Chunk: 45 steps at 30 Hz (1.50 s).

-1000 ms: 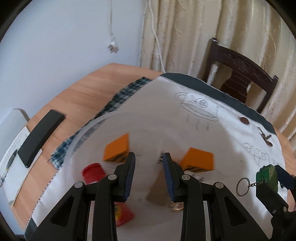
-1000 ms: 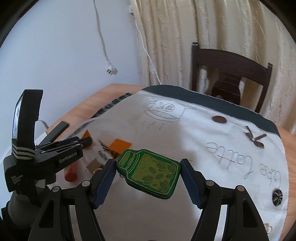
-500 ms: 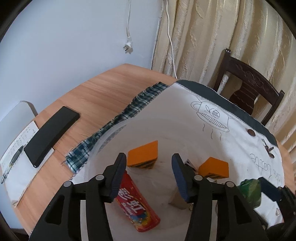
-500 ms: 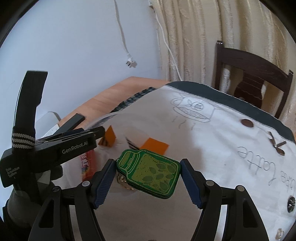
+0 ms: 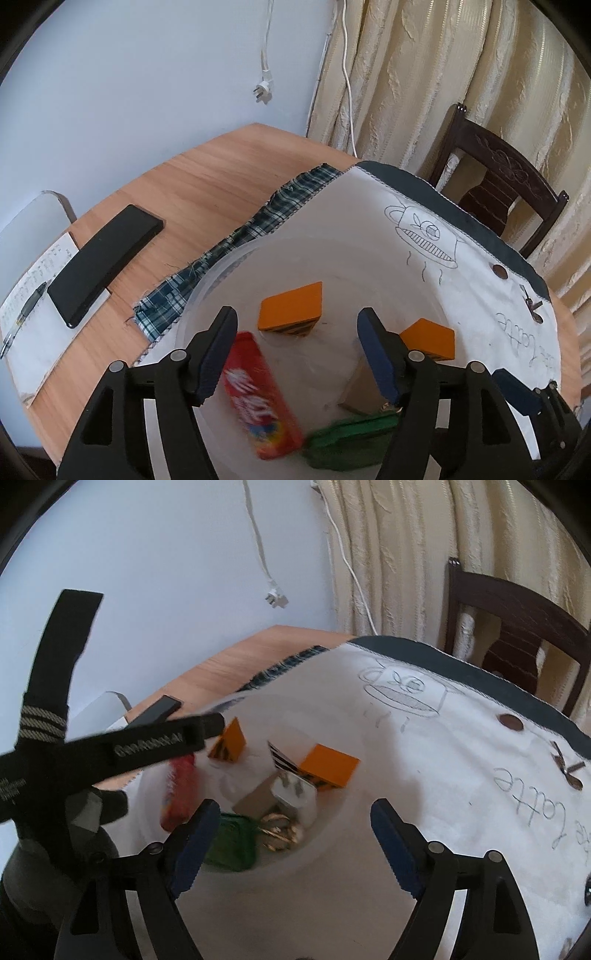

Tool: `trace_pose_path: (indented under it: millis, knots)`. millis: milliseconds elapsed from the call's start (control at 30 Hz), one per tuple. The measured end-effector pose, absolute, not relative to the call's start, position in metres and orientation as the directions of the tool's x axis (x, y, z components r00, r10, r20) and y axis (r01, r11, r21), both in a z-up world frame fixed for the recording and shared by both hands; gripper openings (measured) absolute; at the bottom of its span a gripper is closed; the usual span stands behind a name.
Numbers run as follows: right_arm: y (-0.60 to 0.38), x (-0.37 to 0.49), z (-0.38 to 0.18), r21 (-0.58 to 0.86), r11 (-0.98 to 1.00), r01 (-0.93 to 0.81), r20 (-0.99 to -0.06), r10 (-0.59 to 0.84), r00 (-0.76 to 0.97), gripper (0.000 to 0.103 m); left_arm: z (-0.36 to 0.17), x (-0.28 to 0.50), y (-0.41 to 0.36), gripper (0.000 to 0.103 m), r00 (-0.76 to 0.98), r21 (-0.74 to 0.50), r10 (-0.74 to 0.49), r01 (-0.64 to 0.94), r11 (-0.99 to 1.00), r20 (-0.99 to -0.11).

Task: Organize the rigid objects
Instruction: 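Withdraw both open tools from the bowl back over the cloth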

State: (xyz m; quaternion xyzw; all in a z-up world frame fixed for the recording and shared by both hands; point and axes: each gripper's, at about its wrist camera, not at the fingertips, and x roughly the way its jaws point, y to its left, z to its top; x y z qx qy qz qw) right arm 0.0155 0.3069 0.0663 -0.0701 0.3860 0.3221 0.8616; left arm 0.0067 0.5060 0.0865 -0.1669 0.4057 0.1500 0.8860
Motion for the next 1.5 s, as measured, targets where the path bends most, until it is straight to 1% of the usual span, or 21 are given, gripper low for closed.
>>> trace_pose_path:
  millis: [167, 300, 567, 867, 1033, 1233, 1367, 1500]
  knots:
    - [0.292, 0.016, 0.061, 0.128, 0.803, -0.582, -0.722, 0.478, 0.501, 0.087, 0.087, 0.007, 0.498, 0.075, 0.626, -0.180, 0.115, -0.388, 0.904, -0.771]
    - [0.278, 0.015, 0.057, 0.117, 0.822, -0.558, -0.733, 0.450, 0.510, 0.089, 0.088, 0.009, 0.487, 0.077, 0.625, -0.174, 0.102, -0.365, 0.915, -0.774]
    - [0.233, 0.014, 0.048, 0.093, 0.871, -0.483, -0.754, 0.378, 0.537, 0.089, 0.090, 0.014, 0.454, 0.077, 0.627, -0.154, 0.068, -0.294, 0.943, -0.776]
    - [0.165, -0.002, 0.044, 0.045, 0.930, -0.366, -0.749, 0.274, 0.603, 0.089, 0.095, 0.020, 0.410, 0.077, 0.625, -0.119, 0.035, -0.204, 0.972, -0.780]
    - [0.115, -0.008, 0.044, 0.050, 0.966, -0.252, -0.737, 0.206, 0.643, 0.084, 0.098, 0.021, 0.381, 0.077, 0.624, -0.094, 0.017, -0.146, 0.985, -0.782]
    - [0.061, -0.016, 0.046, 0.062, 0.991, -0.119, -0.725, 0.126, 0.677, 0.081, 0.099, 0.025, 0.343, 0.077, 0.614, -0.073, -0.014, -0.071, 0.995, -0.789]
    - [0.034, -0.020, 0.046, 0.070, 0.996, -0.055, -0.721, 0.089, 0.688, 0.081, 0.097, 0.027, 0.318, 0.077, 0.601, -0.068, -0.045, -0.017, 0.998, -0.798]
    - [0.016, -0.022, 0.043, 0.078, 0.997, -0.016, -0.721, 0.068, 0.689, 0.076, 0.095, 0.028, 0.297, 0.077, 0.588, -0.065, -0.068, 0.026, 0.998, -0.806]
